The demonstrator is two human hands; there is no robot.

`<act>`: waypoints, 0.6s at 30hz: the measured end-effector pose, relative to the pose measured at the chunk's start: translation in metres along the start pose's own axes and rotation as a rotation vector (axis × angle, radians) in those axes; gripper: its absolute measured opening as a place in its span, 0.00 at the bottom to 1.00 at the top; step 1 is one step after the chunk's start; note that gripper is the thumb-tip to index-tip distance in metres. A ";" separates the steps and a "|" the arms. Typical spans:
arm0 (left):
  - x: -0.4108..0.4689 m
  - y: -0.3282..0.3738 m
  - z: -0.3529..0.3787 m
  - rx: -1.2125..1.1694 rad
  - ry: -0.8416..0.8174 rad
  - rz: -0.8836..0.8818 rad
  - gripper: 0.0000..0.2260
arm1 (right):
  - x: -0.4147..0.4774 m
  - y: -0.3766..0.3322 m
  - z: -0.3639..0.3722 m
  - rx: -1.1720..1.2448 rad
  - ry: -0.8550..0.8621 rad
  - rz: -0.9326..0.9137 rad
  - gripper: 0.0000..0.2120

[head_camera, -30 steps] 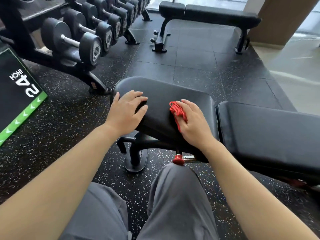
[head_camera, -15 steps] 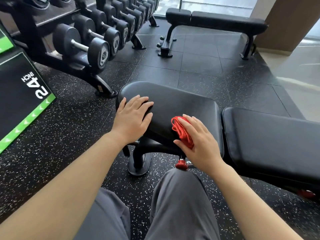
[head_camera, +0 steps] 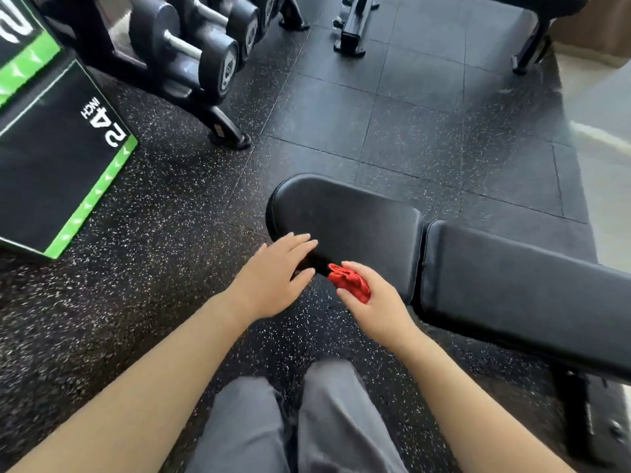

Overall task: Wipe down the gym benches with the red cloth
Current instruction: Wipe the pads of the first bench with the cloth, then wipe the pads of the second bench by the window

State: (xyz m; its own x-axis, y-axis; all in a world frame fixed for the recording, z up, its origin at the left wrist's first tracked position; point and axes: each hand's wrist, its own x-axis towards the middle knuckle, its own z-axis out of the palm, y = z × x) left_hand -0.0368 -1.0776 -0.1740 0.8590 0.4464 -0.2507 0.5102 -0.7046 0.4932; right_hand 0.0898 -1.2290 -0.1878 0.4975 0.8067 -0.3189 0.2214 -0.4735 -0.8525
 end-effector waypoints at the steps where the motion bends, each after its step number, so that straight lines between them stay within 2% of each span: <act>1: -0.012 0.011 -0.014 -0.020 -0.016 -0.005 0.24 | -0.015 -0.016 -0.006 0.050 -0.025 0.033 0.19; 3: -0.036 0.038 -0.043 -0.059 -0.046 -0.011 0.24 | -0.043 -0.046 -0.022 0.094 -0.047 0.071 0.18; 10: -0.102 0.150 -0.138 -0.088 -0.117 -0.017 0.22 | -0.132 -0.150 -0.088 -0.127 -0.028 -0.029 0.18; 18: -0.146 0.208 -0.176 -0.079 -0.106 -0.063 0.23 | -0.187 -0.191 -0.128 -0.147 0.023 -0.169 0.20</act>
State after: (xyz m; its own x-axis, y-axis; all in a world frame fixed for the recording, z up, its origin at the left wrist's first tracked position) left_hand -0.0636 -1.1918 0.1114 0.8275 0.4245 -0.3674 0.5614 -0.6300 0.5366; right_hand 0.0618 -1.3349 0.0877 0.4617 0.8715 -0.1653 0.4226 -0.3799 -0.8229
